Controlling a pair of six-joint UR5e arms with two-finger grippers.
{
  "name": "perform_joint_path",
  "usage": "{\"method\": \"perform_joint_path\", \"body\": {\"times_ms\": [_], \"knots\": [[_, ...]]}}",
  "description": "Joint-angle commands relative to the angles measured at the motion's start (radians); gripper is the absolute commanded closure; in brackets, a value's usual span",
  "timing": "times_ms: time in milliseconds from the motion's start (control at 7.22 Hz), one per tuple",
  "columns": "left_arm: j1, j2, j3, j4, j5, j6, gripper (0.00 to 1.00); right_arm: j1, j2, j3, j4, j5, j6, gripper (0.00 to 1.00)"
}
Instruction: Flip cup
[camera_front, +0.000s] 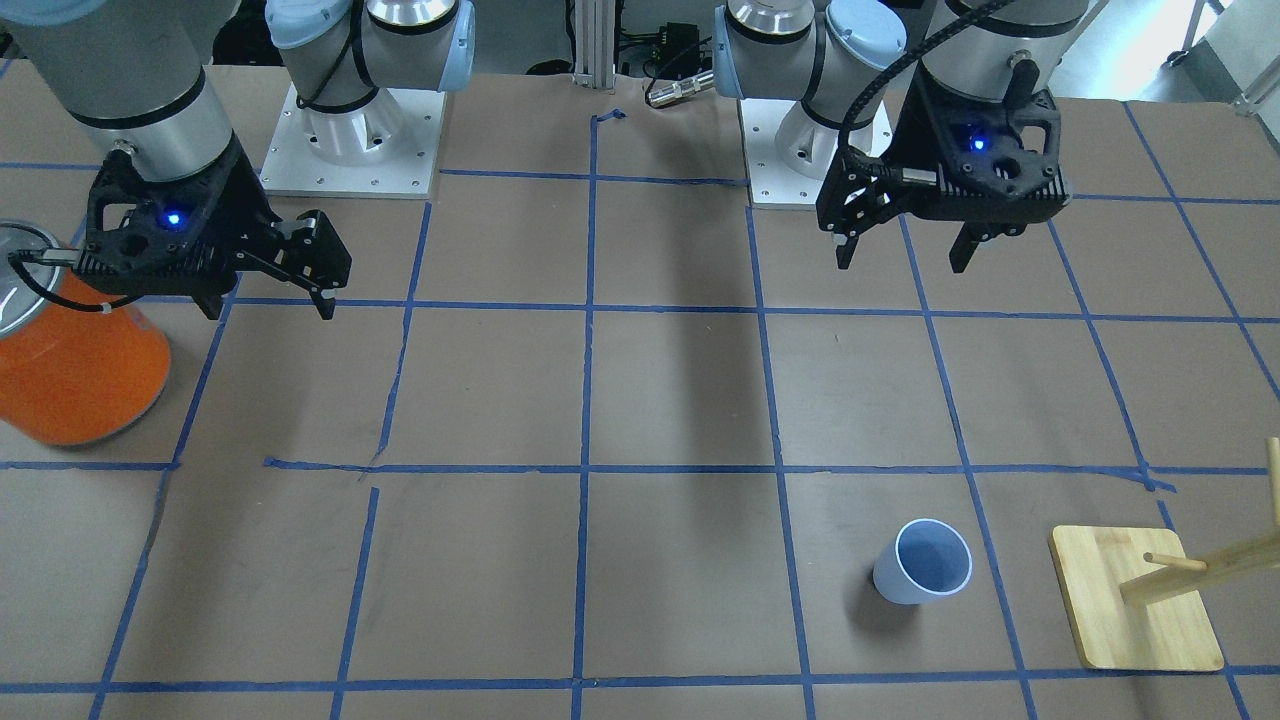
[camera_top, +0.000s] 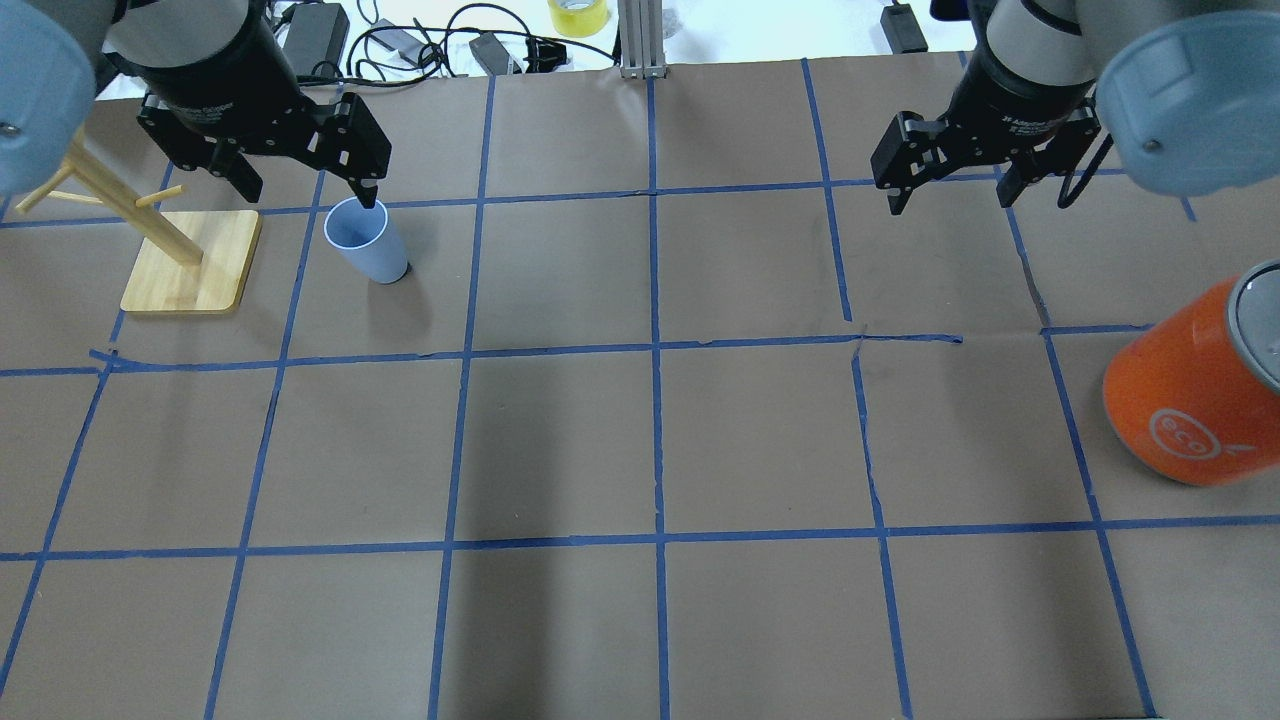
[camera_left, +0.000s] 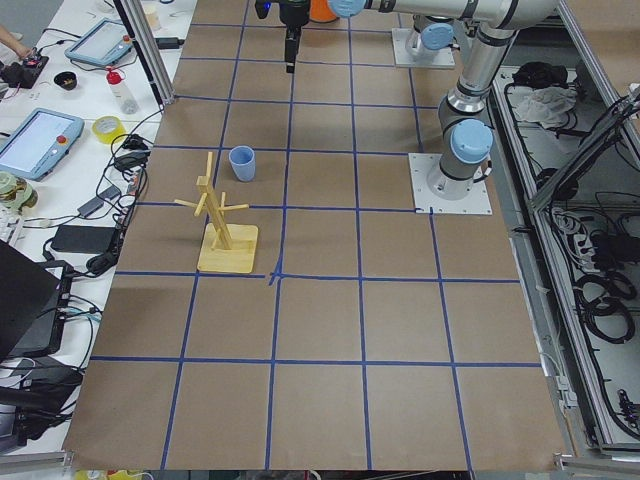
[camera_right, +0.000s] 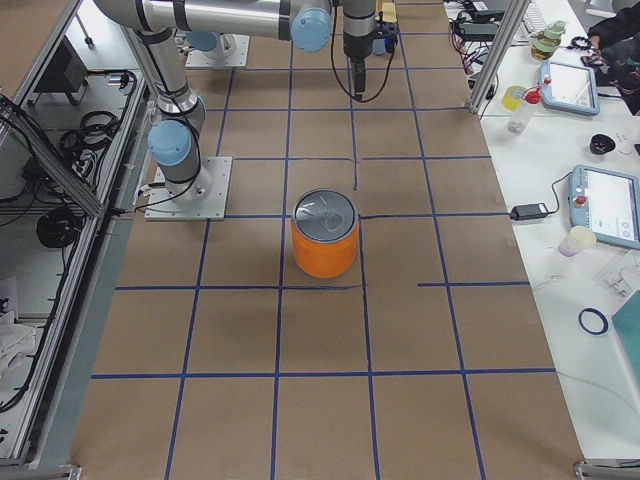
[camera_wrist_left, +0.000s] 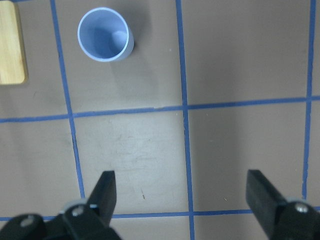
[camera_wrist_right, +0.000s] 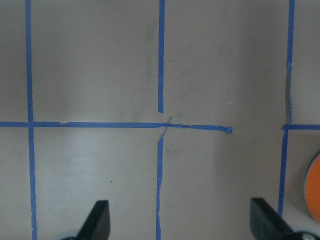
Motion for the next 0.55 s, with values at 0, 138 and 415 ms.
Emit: {"method": "perform_joint_path", "body": {"times_ms": [0, 138, 415], "knots": [[0.000, 0.014, -0.005, -0.003, -0.009, 0.003, 0.04, 0.000, 0.000, 0.000, 0.001, 0.002, 0.000, 0.00], [0.003, 0.015, -0.007, 0.000, -0.038, 0.001, 0.04, 0.000, -0.003, 0.000, 0.001, 0.005, 0.000, 0.00], [0.007, 0.015, -0.007, 0.003, -0.049, 0.001, 0.04, 0.000, -0.006, -0.005, 0.017, 0.017, 0.000, 0.00]]}}
